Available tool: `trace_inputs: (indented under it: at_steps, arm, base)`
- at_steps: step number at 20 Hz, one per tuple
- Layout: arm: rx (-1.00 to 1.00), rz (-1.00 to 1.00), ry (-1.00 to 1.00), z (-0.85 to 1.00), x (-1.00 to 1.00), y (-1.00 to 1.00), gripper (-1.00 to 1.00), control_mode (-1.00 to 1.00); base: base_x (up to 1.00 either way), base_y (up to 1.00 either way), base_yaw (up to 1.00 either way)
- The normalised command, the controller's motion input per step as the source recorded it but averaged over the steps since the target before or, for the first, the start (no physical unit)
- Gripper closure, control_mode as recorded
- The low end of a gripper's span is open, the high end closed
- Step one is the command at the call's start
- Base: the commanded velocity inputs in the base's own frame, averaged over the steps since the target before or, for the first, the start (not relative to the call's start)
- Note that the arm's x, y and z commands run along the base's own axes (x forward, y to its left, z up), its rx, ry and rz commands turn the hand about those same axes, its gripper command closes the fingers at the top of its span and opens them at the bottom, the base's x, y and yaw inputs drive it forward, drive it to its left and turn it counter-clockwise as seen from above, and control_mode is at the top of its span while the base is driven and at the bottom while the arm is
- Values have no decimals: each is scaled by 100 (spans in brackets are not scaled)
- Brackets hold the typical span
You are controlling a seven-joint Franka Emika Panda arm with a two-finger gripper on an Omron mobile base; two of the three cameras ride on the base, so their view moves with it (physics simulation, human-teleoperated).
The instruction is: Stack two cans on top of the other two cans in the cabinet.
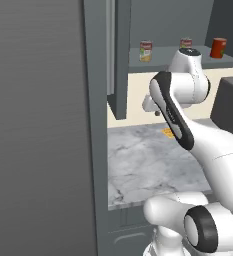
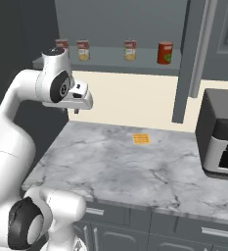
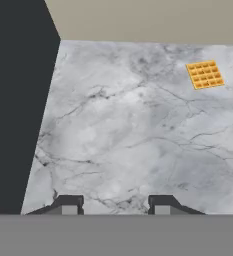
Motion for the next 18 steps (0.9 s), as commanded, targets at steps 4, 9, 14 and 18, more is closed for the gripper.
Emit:
trace_inputs:
  at_steps: [4, 9, 14, 18]
  arm:
    - [0, 0, -7, 0, -10, 0, -100, -100]
    - [0, 0, -42, 2, -32, 0, -100, -100]
    - [0, 0, -37, 20, -21, 0, -100, -100]
    - [0, 0, -35, 37, -7, 0, -100, -100]
  base:
    - [0, 0, 0]
    - [0, 0, 0]
    - [0, 0, 0]
    - [0, 0, 0]
